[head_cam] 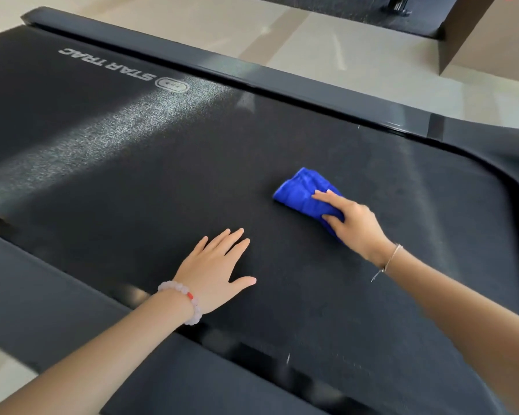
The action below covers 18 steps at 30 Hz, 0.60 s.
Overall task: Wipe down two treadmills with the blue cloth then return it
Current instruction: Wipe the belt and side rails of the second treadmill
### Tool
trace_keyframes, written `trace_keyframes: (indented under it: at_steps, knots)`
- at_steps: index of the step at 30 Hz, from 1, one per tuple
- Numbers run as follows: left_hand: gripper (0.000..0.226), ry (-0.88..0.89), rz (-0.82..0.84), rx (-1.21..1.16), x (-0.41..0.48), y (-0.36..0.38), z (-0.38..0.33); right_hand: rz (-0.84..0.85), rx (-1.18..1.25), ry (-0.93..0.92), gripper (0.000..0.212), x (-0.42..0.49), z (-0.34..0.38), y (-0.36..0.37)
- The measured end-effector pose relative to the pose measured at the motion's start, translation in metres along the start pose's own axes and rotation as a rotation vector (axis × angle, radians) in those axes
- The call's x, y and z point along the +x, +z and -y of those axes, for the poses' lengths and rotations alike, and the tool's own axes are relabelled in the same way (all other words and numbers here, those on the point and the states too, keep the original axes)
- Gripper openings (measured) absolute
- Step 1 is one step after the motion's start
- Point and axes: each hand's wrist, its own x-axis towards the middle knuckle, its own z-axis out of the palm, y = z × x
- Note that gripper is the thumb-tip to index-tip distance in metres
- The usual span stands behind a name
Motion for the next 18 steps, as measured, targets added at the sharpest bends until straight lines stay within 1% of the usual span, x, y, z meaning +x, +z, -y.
trace_keyframes:
  at_steps: [3, 4, 7, 9, 15, 18]
  knots:
    - [0.080, -0.003, -0.024, -0.033, -0.023, 0.009, -0.003, 0.034, 0.039, -0.026, 0.049, -0.041, 0.013, 0.009]
    - [0.079, -0.008, -0.027, -0.041, -0.030, 0.011, -0.004, 0.042, 0.049, -0.049, 0.050, -0.055, 0.017, 0.014]
    - [0.057, -0.016, -0.042, -0.056, -0.050, 0.011, -0.007, 0.066, 0.065, -0.112, 0.053, -0.098, 0.026, 0.031]
    - [0.048, -0.028, -0.052, -0.080, -0.061, 0.008, -0.008, 0.070, 0.090, -0.121, 0.056, -0.124, 0.033, 0.040]
    - [0.040, -0.109, -0.070, -0.157, -0.083, 0.005, -0.004, 0.071, 0.158, -0.149, 0.053, -0.171, 0.050, 0.054]
    - [0.042, -0.087, -0.068, -0.145, -0.086, 0.009, -0.005, 0.111, 0.158, -0.135, 0.052, -0.183, 0.054, 0.053]
